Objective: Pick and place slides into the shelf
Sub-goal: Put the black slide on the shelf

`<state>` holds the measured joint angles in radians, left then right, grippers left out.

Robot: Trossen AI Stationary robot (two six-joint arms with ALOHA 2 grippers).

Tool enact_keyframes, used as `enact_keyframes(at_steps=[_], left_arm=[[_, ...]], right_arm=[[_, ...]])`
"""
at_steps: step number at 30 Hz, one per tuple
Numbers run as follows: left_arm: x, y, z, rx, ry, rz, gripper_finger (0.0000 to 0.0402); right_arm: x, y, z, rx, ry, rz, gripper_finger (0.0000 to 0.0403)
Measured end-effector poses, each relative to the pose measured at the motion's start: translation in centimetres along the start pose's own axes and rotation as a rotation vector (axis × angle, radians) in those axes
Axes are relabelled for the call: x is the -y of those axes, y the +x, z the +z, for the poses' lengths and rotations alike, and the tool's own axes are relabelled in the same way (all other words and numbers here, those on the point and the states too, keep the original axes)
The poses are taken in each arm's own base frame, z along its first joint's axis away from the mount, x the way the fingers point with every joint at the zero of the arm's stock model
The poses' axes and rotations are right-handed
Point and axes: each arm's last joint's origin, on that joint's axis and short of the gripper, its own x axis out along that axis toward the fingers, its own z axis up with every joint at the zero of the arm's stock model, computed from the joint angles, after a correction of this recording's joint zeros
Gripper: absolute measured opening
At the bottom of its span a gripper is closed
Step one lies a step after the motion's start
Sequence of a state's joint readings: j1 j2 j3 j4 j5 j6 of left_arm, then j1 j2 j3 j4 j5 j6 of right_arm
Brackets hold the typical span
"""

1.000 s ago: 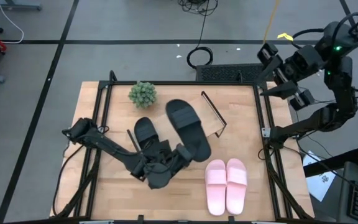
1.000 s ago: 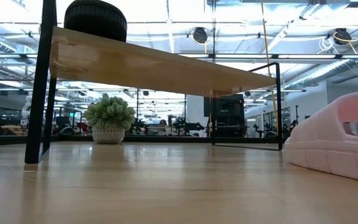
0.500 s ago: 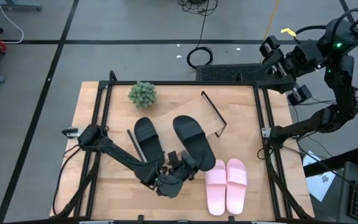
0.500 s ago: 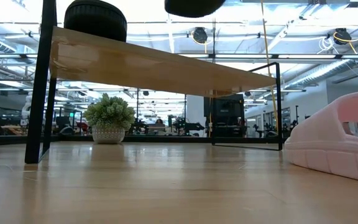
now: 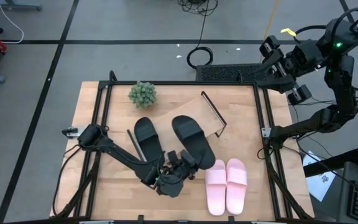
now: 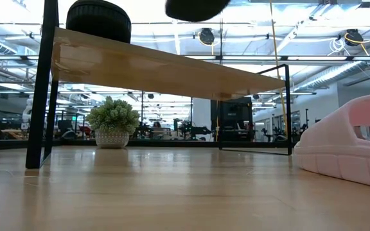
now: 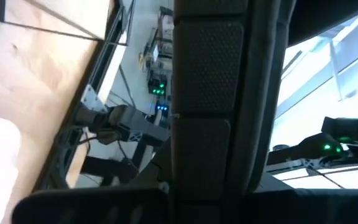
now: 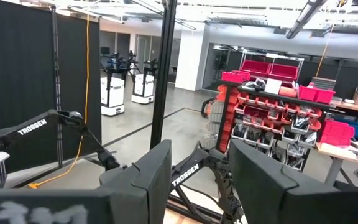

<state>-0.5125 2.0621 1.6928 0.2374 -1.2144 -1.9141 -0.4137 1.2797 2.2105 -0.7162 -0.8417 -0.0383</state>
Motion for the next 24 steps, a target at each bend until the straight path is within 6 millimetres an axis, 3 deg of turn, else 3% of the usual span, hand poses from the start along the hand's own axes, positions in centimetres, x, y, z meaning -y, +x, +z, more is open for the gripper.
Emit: enact_keyframes(at_steps=[8,14,24], left_arm=[[-1.6,0.7,-0.4,-0.042,-0.071,0.016,0.0045],[-4.2,0.8,-0.9,-0.045,-0.117,0.035,0.0045],[-5.3,-0.8,-0.9,0.023,-0.107,0.033,0.0045]], right_arm=[[-0.1,-0.1,0.0,0.002,0.006,0.0,0.0151],[-0.1,0.0,0.0,0.002,0.0,0.0,0.0151],[0.0,0.0,0.1,0.008,-0.01,-0.002,0.0151]])
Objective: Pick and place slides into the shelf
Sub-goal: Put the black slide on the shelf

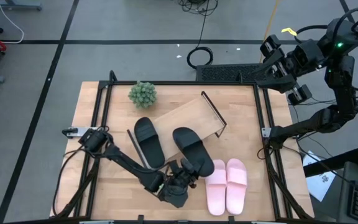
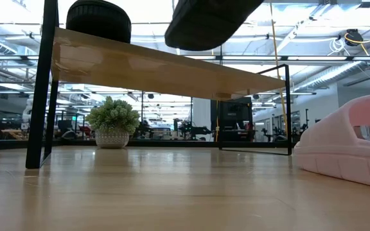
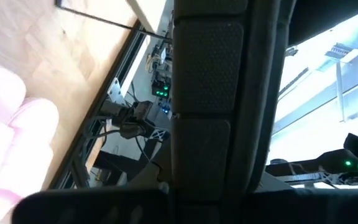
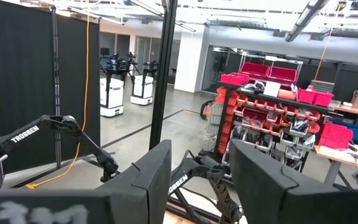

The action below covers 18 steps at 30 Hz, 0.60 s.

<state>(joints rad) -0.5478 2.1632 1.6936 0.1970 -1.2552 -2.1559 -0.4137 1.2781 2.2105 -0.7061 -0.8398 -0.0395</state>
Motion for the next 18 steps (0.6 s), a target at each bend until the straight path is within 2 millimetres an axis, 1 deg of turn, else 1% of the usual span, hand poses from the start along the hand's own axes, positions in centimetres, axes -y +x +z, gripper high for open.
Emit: enact_keyframes(at_steps=[6,9,18], left_arm=[[-0.5,-0.7,0.3,0.055,0.019,-0.02,0.0045],[-0.5,-0.8,0.3,0.056,0.009,-0.018,0.0045],[-1.7,-1.3,1.0,0.077,0.02,0.012,0.0045]], right_arm=[[0.0,0.0,0.0,0.0,0.007,0.002,0.0151],[0.0,0.0,0.0,0.0,0.018,0.002,0.0151],[-0.2,-0.1,0.1,0.002,0.026,0.008,0.0151]])
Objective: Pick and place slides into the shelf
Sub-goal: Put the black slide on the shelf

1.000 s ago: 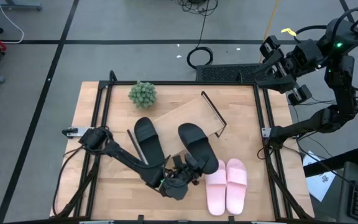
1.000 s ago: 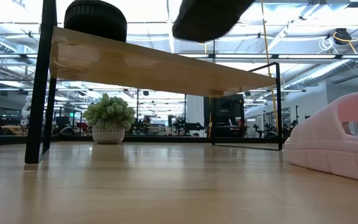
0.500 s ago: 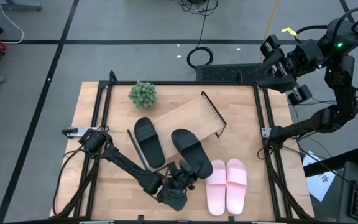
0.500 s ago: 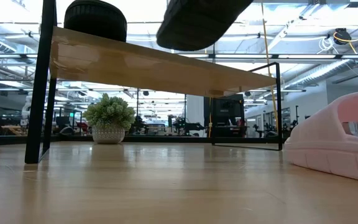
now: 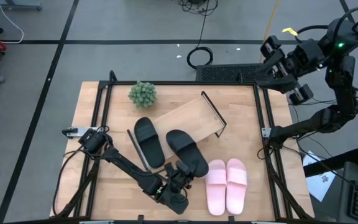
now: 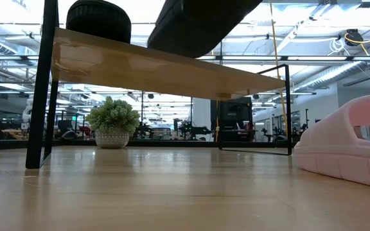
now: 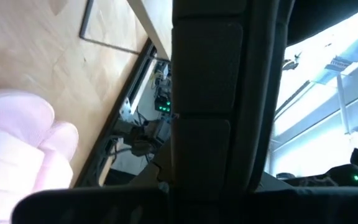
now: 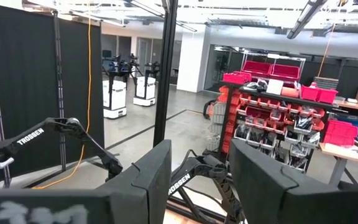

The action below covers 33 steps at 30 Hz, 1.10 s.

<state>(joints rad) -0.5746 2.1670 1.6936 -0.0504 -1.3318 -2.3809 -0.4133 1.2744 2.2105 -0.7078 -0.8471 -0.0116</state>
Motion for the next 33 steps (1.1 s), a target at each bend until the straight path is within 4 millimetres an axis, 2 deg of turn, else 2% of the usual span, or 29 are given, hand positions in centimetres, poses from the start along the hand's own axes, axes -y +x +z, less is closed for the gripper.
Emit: enact_keyframes(at_steps=[8,22,33], left_arm=[[-0.6,-1.1,0.3,0.026,-0.003,-0.034,0.0045],[-3.1,-1.3,2.0,0.042,-0.054,-0.07,0.0045],[-3.4,-0.8,2.0,-0.017,0.022,0.011,0.0045]], right_arm=[[-0.3,-0.2,0.1,0.005,0.009,0.043,0.0151],[-1.0,-0.7,0.4,0.015,0.015,0.052,0.0151],[-1.0,-0.7,0.5,0.016,0.005,0.049,0.0151]])
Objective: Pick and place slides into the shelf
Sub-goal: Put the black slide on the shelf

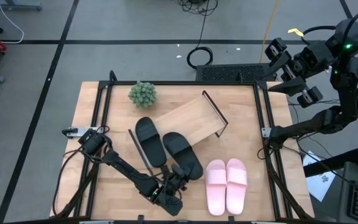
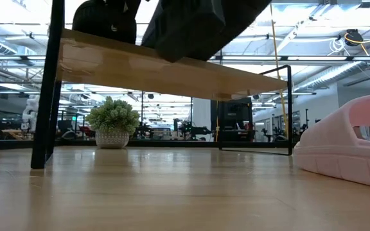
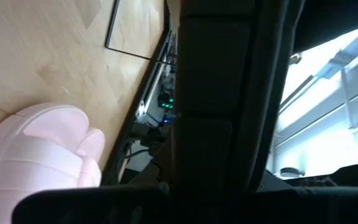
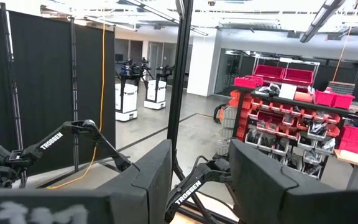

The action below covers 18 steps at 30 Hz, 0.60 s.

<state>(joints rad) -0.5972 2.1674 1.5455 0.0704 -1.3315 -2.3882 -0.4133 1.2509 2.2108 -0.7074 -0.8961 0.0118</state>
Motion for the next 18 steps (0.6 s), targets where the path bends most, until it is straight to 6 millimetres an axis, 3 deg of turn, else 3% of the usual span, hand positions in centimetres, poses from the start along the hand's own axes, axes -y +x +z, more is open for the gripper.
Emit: enact_keyframes(at_steps=[9,18], left_arm=[[0.5,0.5,0.1,0.016,0.073,-0.01,0.0045],[2.6,0.1,0.9,0.052,0.158,-0.011,0.0045]], right_arm=[[0.0,0.0,0.0,0.0,-0.001,0.0,0.0151],[0.5,0.4,-0.3,-0.01,-0.004,0.001,0.0151]])
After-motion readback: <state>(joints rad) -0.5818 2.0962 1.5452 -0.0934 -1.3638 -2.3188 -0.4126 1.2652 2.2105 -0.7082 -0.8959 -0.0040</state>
